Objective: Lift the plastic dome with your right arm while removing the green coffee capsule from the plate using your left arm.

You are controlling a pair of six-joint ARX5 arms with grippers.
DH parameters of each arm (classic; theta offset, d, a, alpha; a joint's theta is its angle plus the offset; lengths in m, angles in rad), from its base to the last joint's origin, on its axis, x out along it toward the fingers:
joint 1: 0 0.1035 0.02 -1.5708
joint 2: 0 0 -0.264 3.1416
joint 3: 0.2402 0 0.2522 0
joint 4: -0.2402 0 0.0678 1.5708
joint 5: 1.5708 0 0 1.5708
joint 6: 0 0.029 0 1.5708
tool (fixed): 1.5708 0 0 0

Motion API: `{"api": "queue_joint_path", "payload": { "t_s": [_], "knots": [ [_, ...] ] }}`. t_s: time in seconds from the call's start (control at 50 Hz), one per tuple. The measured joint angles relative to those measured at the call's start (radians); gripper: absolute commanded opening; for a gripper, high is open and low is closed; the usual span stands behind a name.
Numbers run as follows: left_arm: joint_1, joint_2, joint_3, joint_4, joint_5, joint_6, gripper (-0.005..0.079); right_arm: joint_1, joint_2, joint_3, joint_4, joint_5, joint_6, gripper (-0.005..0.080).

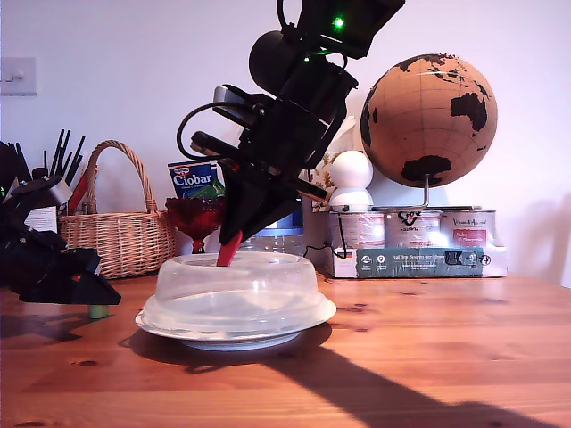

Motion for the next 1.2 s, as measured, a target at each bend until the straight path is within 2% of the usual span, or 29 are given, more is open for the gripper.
{"api": "queue_joint_path", "payload": {
  "t_s": [0.1,0.26,0.38,0.56,0.7,0.78,1.2],
  "knots": [
    [0.0,0.0,0.0,0.0,0.0,0.0,0.0211,0.0,0.0,0.0,0.0,0.0,0.0,0.0015],
    [0.0,0.0,0.0,0.0,0.0,0.0,0.0211,0.0,0.0,0.0,-0.007,0.005,0.0,0.0214],
    [0.0,0.0,0.0,0.0,0.0,0.0,0.0212,0.0,0.0,0.0,-0.007,0.006,0.0,0.0282],
    [0.0,0.0,0.0,-0.001,0.0,0.0,0.0232,0.0,0.0,0.0,-0.008,0.006,0.002,0.0303],
    [0.0,0.0,0.0,-0.001,-0.001,0.0,0.0375,0.0,0.0,0.003,-0.021,0.006,0.005,0.0303],
    [0.0,0.0,0.0,0.003,-0.002,0.0,0.043,0.0,0.0,0.014,-0.028,0.006,0.005,0.0303],
    [0.0,-0.001,0.0,0.058,0.05,0.0,0.0434,-0.003,0.0,0.091,-0.064,0.006,0.023,0.0303]
  ]
}}
